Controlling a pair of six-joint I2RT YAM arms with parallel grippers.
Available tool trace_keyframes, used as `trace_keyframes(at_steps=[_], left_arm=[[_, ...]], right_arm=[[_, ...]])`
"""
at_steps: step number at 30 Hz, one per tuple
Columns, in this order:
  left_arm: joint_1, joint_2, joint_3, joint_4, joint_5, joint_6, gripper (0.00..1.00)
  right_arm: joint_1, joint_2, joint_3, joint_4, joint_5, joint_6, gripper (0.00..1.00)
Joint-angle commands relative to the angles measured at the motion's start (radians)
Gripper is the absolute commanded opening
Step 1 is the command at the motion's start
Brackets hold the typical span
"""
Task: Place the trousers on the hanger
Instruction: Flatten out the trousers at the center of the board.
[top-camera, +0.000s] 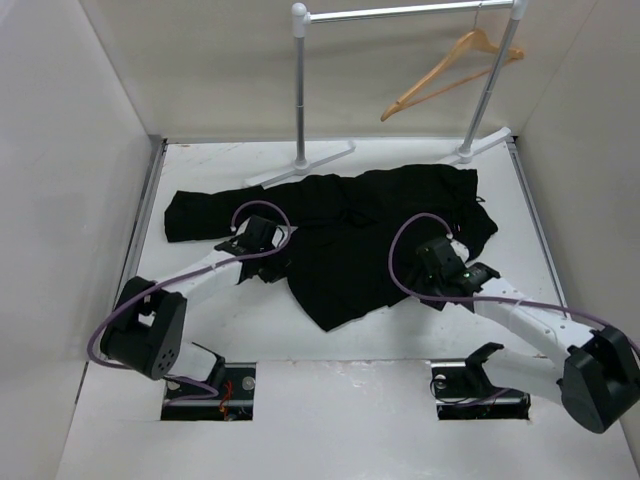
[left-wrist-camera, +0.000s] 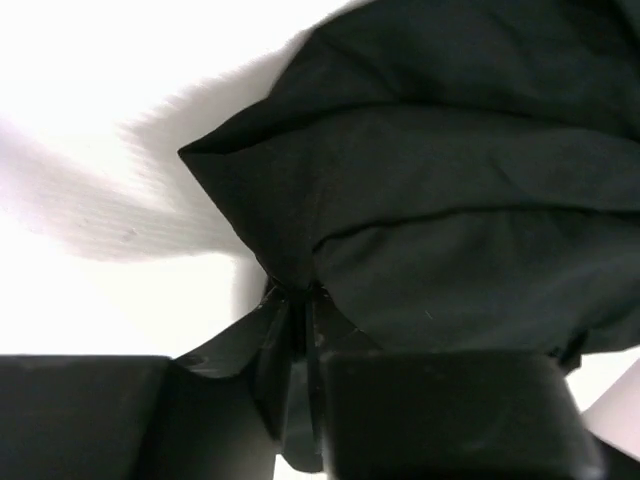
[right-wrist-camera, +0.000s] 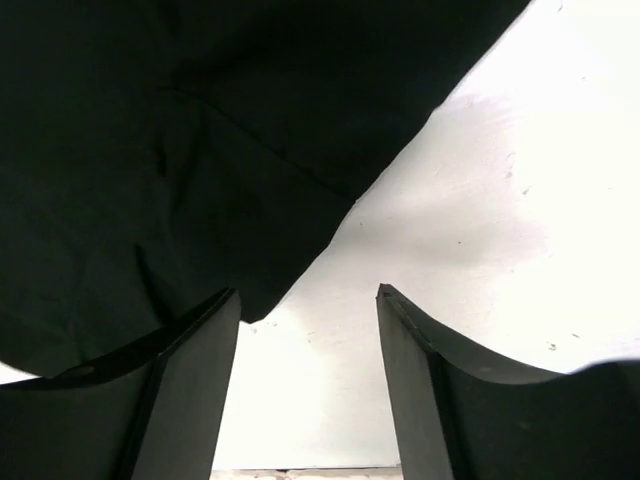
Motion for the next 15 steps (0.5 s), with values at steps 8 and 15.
trace_keyframes(at_steps=[8,15], left_arm=[[-0.119,-0.187,0.359,-0.28,-0.049,-0.131,0.03],[-0.129,0.393,1.078,-0.214,0.014,-0.128,0.04]], right_arm=[[-0.135,0.254,0.061,0.229,-0.081,-0.046,0.61],[-0.295,0.378,0.193,0.271,-0.053,-0.138,0.59]])
